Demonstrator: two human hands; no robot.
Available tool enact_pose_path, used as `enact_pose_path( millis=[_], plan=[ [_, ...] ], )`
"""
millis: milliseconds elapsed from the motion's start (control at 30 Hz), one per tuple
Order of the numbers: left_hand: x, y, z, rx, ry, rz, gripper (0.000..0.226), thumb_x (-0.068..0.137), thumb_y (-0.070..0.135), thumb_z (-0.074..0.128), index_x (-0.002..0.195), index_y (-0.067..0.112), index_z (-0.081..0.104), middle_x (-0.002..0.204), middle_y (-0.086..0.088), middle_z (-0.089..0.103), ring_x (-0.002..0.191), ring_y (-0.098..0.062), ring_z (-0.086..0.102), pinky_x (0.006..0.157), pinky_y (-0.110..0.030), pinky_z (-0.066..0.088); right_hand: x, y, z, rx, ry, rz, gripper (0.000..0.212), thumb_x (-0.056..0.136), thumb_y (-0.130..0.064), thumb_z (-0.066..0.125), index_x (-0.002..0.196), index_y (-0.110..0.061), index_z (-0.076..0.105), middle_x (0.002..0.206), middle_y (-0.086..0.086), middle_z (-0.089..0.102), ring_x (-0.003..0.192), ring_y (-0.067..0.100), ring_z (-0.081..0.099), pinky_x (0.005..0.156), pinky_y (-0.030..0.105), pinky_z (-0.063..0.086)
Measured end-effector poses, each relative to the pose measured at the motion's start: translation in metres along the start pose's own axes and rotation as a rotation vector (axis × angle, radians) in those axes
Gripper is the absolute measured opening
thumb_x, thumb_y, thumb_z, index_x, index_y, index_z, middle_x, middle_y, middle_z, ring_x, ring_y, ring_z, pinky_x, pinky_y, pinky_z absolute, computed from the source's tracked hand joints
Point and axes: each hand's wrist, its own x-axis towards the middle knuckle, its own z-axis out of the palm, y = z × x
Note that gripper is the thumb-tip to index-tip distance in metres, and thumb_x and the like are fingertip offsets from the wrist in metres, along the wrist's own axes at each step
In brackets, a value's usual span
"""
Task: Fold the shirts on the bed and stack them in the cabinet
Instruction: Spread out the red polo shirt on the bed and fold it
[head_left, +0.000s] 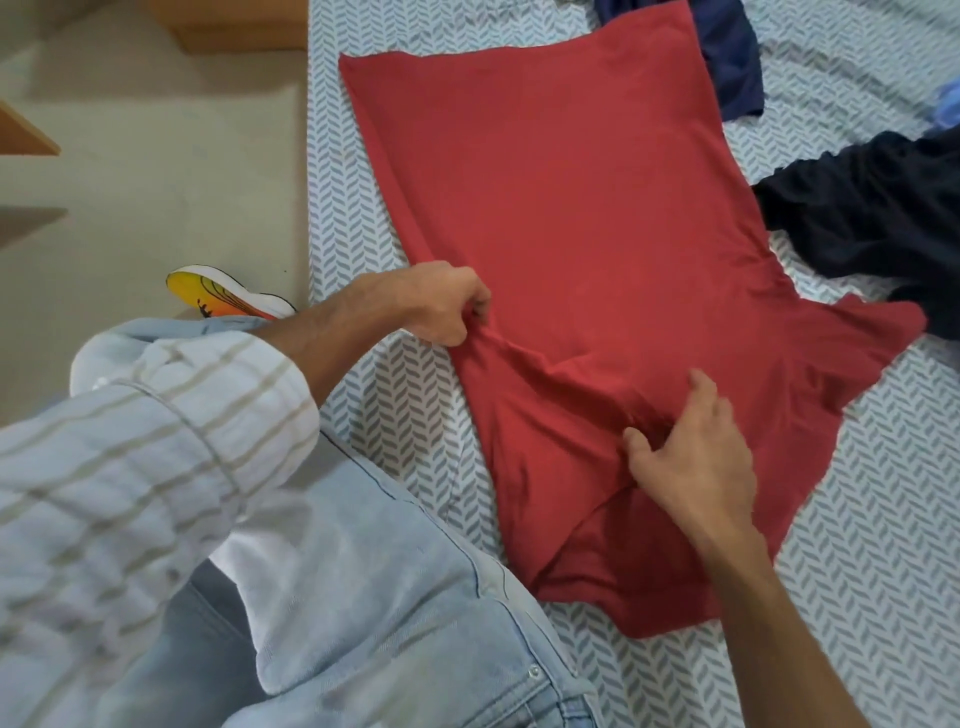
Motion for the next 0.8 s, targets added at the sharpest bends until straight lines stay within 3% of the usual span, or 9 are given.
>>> enact_pose_path(
  millis=[33,100,200,300,367,533,667,800],
  plan=[
    [0.000,-0.003,-0.003,0.003,0.025,-0.002,0.043,0.072,0.004,0.054,0.105,0.026,0.069,0.088,0.009,0.067,0.085,-0.016,0.066,0.079,-0.033,0.058,-0.002,-0.012,-0.001,-0.118,0.142,-0.139,0.073,0.080,-0.038,0.071,0.143,-0.020,0.037,0.131,0.012,0.052,0.113,0.038,0.054,0.087,0.049,0.049],
    [0.001,-0.008,-0.012,0.017,0.087,-0.001,0.044,0.072,0.002,0.054,0.107,0.022,0.070,0.086,0.012,0.060,0.089,-0.018,0.062,0.078,-0.030,0.053,0.002,-0.044,0.003,-0.080,0.272,-0.428,0.056,0.080,-0.038,0.068,0.132,-0.025,0.053,0.129,0.005,0.056,0.111,0.035,0.053,0.083,0.047,0.048],
    [0.012,-0.026,-0.025,0.002,0.281,-0.010,0.038,0.074,0.005,0.053,0.106,0.015,0.070,0.094,0.001,0.055,0.092,-0.025,0.061,0.085,-0.037,0.053,0.023,-0.090,0.028,-0.050,0.156,-0.669,0.036,0.085,-0.044,0.060,0.117,-0.029,0.064,0.114,-0.005,0.064,0.109,0.026,0.055,0.087,0.044,0.042],
    [0.027,-0.051,-0.037,-0.121,0.560,-0.149,0.039,0.079,0.013,0.051,0.114,0.014,0.066,0.117,-0.013,0.054,0.103,-0.032,0.060,0.097,-0.037,0.049,0.047,-0.116,0.052,-0.099,0.013,-0.651,0.035,0.088,-0.053,0.057,0.112,-0.028,0.063,0.107,-0.007,0.064,0.107,0.024,0.054,0.087,0.044,0.036],
    [0.041,-0.070,-0.050,-0.191,0.704,-0.301,0.038,0.082,0.013,0.055,0.119,0.011,0.064,0.125,-0.018,0.051,0.112,-0.033,0.056,0.100,-0.033,0.044,0.058,-0.123,0.064,-0.035,0.002,-0.638,0.029,0.086,-0.052,0.061,0.099,-0.026,0.062,0.096,-0.006,0.063,0.099,0.026,0.055,0.080,0.042,0.034],
    [0.077,-0.112,-0.091,-0.610,0.782,-0.748,0.059,0.077,0.022,0.060,0.132,0.008,0.049,0.134,-0.014,0.053,0.122,-0.031,0.055,0.102,-0.039,0.049,0.070,-0.123,0.077,0.108,0.011,-0.613,0.027,0.079,-0.055,0.057,0.073,-0.029,0.059,0.074,-0.016,0.043,0.082,0.018,0.048,0.072,0.036,0.028],
    [0.101,-0.132,-0.119,-0.718,0.828,-0.789,0.053,0.077,0.030,0.063,0.127,0.011,0.059,0.125,-0.007,0.066,0.115,-0.026,0.064,0.097,-0.035,0.054,0.075,-0.124,0.076,0.184,-0.059,-0.593,0.024,0.077,-0.053,0.052,0.069,-0.030,0.053,0.069,-0.014,0.041,0.078,0.011,0.042,0.070,0.033,0.024],
    [0.121,-0.146,-0.138,-0.717,0.882,-0.811,0.046,0.081,0.026,0.059,0.125,0.012,0.061,0.123,-0.005,0.067,0.111,-0.024,0.065,0.093,-0.031,0.055,0.076,-0.120,0.071,0.223,-0.163,-0.614,0.018,0.075,-0.049,0.053,0.071,-0.032,0.047,0.071,-0.011,0.043,0.077,0.008,0.041,0.069,0.032,0.020]
  ],
)
